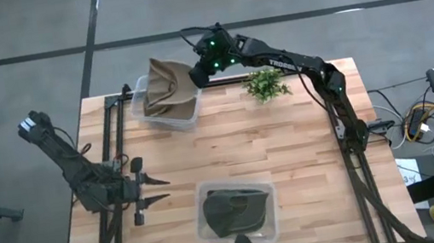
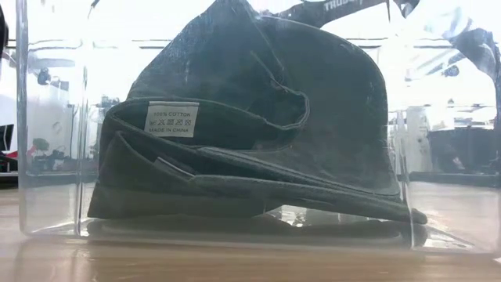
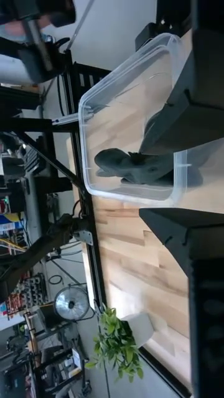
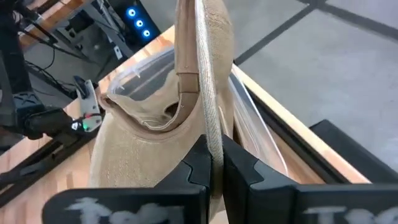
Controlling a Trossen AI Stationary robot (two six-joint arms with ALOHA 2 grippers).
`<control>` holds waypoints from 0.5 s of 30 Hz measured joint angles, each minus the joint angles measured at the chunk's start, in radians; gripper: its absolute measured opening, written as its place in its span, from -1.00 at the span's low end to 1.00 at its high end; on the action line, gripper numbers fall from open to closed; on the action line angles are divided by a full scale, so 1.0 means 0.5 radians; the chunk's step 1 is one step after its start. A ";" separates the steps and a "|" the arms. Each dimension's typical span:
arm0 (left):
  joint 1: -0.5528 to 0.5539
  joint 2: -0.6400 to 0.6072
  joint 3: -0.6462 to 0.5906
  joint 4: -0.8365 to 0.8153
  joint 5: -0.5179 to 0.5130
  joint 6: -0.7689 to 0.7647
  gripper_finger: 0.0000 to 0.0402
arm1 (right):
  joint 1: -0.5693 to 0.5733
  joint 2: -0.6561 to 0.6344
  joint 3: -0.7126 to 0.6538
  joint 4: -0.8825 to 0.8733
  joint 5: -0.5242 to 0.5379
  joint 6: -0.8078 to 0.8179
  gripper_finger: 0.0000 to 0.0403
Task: Pick & Place hat
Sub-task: Put the brown cap into the top transparent bin
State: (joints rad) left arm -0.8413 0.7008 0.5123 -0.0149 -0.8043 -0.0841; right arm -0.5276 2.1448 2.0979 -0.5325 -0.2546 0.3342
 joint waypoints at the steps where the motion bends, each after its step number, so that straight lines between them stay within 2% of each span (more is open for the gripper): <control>1: 0.001 -0.011 -0.007 0.002 0.000 -0.002 -0.29 | 0.002 0.000 -0.022 0.011 -0.011 0.005 -0.94; 15: 0.002 -0.076 -0.051 0.000 -0.001 -0.044 -0.29 | 0.040 0.001 -0.204 0.163 -0.018 -0.037 -0.91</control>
State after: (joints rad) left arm -0.8406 0.6628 0.4866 -0.0150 -0.8047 -0.1063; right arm -0.5078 2.1451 1.9961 -0.4511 -0.2638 0.3157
